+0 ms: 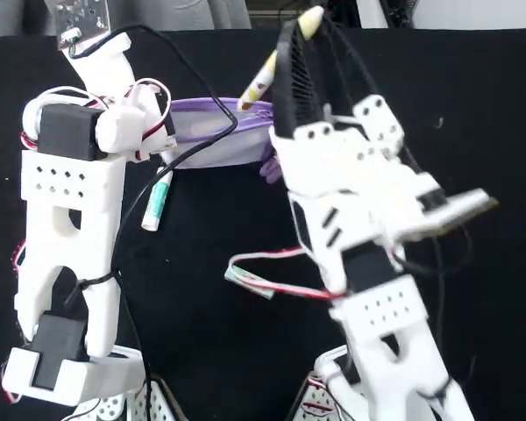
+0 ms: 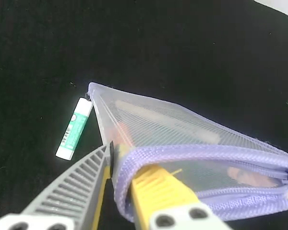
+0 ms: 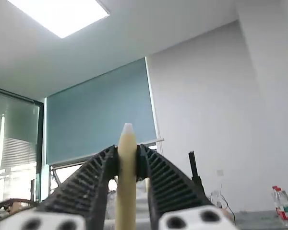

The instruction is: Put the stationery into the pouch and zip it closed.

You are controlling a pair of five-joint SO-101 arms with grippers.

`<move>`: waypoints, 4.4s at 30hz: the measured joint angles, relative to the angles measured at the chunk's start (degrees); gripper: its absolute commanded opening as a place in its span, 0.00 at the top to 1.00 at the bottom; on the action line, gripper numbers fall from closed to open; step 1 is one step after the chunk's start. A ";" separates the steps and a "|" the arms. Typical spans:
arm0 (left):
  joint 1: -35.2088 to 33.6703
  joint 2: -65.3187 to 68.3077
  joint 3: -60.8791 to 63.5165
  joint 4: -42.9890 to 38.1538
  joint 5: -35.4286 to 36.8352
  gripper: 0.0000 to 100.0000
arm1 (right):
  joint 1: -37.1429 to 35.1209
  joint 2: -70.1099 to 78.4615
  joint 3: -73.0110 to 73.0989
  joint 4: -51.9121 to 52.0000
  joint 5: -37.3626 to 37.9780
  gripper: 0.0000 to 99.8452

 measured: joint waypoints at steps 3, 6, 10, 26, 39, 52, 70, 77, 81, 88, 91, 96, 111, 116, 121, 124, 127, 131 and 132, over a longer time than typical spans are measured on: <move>0.00 0.00 0.00 0.00 0.00 0.97 | 0.00 7.30 -0.44 -1.93 0.00 0.99; 0.00 0.00 0.00 0.00 0.00 0.97 | -0.09 12.40 -1.05 -2.20 0.00 0.99; 0.00 0.00 0.00 0.00 0.00 0.97 | -1.85 13.36 -1.05 -2.37 0.00 0.99; -1.49 0.00 0.00 0.00 0.00 0.97 | -7.47 13.36 3.69 -2.37 9.32 0.74; -5.19 0.00 0.00 -1.41 1.76 0.97 | -3.43 -10.55 7.56 3.96 9.41 0.74; -16.09 0.00 0.00 -7.65 1.76 0.97 | -2.90 -18.90 -19.34 66.73 13.89 0.74; -31.03 0.00 0.00 -12.22 1.76 0.97 | -15.74 -5.89 -7.03 95.38 30.68 0.74; -34.81 0.00 0.35 -13.80 1.76 0.97 | -18.99 6.95 -2.81 95.30 31.91 0.74; -36.13 0.00 0.62 -14.42 1.76 0.97 | -20.13 14.59 0.88 90.46 32.00 0.74; -36.66 0.00 0.62 -14.42 1.76 0.97 | -20.84 28.40 1.76 84.13 32.00 0.74; -36.66 0.00 0.62 -14.42 1.76 0.97 | -20.92 33.58 1.32 83.60 32.00 0.74; -36.66 0.00 0.62 -14.42 1.76 0.97 | -20.92 40.62 -1.23 83.34 33.85 0.74; -36.66 0.00 0.62 -14.42 1.76 0.97 | -12.22 44.84 -8.00 83.25 34.90 0.99; -36.66 0.00 0.62 -14.42 1.76 0.97 | -10.11 44.75 -11.34 84.22 34.90 0.99; -36.57 0.00 0.62 -14.42 1.76 0.97 | -7.21 37.98 -20.48 89.76 34.99 0.99; -34.73 0.00 1.05 -13.98 1.76 0.97 | -5.63 30.86 -25.85 90.81 34.90 0.99; -31.03 0.00 1.41 -12.48 1.76 0.97 | -5.01 23.65 -29.27 90.81 34.90 0.99; -26.37 0.00 1.41 -10.11 1.76 0.97 | -4.84 15.30 -31.91 90.64 34.99 0.99; -25.32 0.00 1.41 -9.67 1.76 0.97 | -4.75 13.45 -32.26 90.11 34.99 0.99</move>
